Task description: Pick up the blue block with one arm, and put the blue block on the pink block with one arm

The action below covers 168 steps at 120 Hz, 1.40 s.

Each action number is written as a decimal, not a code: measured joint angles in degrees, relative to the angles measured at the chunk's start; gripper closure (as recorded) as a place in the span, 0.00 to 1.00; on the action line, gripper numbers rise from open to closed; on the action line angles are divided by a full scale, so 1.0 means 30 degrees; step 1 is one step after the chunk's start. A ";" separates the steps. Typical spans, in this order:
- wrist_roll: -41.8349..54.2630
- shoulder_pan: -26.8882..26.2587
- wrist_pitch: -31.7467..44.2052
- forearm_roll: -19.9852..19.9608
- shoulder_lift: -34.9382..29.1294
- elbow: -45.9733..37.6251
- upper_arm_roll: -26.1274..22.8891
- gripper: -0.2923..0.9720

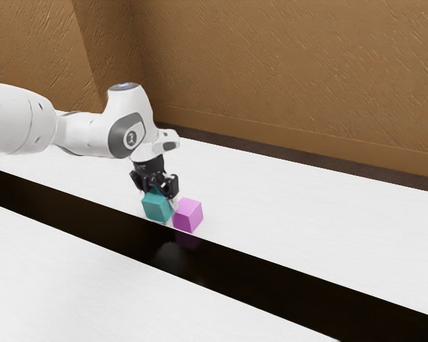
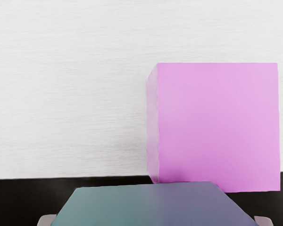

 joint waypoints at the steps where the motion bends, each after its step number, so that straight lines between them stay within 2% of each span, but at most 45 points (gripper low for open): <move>1: -0.0019 0.0003 -0.0151 -0.0001 0.0157 0.0266 0.0028 0.55; 13: -0.0227 -0.0021 -0.1946 -0.0030 0.1713 0.3101 0.0167 0.55; 50: -0.0265 -0.0549 -0.5208 0.0370 0.3325 0.6220 0.0008 0.55; 106: 0.1950 -0.0808 -0.4287 0.0866 0.4018 0.7379 -0.0443 0.56; 168: 0.3180 -0.0902 -0.3924 -0.0079 0.3880 0.6489 -0.0252 0.54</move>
